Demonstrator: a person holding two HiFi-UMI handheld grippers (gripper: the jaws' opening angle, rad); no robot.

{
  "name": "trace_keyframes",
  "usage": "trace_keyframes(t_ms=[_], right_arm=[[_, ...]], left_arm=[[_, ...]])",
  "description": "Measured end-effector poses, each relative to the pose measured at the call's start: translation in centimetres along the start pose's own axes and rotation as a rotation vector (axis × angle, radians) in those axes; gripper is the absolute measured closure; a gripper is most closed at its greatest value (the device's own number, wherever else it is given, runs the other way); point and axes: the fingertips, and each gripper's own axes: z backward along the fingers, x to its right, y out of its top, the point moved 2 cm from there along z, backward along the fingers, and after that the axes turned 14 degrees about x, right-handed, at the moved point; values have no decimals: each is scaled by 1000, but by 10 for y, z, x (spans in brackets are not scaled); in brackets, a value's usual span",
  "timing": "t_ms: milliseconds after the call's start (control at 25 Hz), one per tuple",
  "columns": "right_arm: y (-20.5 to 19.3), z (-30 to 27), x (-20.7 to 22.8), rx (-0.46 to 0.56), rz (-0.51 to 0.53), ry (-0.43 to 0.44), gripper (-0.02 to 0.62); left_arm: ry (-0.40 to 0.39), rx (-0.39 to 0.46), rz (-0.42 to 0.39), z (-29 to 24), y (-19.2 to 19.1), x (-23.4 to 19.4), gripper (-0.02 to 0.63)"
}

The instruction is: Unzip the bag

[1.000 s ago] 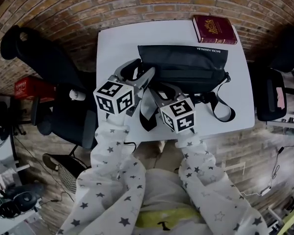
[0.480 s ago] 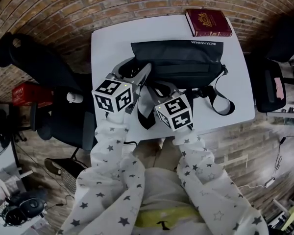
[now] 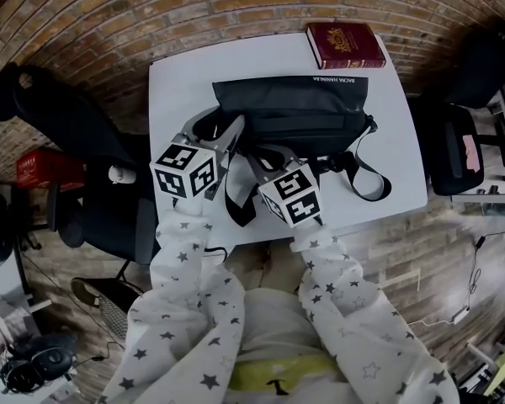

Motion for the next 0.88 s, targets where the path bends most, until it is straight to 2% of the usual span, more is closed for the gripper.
trace_keyframes(t_ms=[600, 880], right_arm=[[4, 7, 10, -48, 66, 9, 568], [6, 22, 33, -50, 58, -65, 569]], left_arm=[[24, 9, -8, 3, 1, -3, 456], [47, 17, -13, 3, 1, -3, 456]])
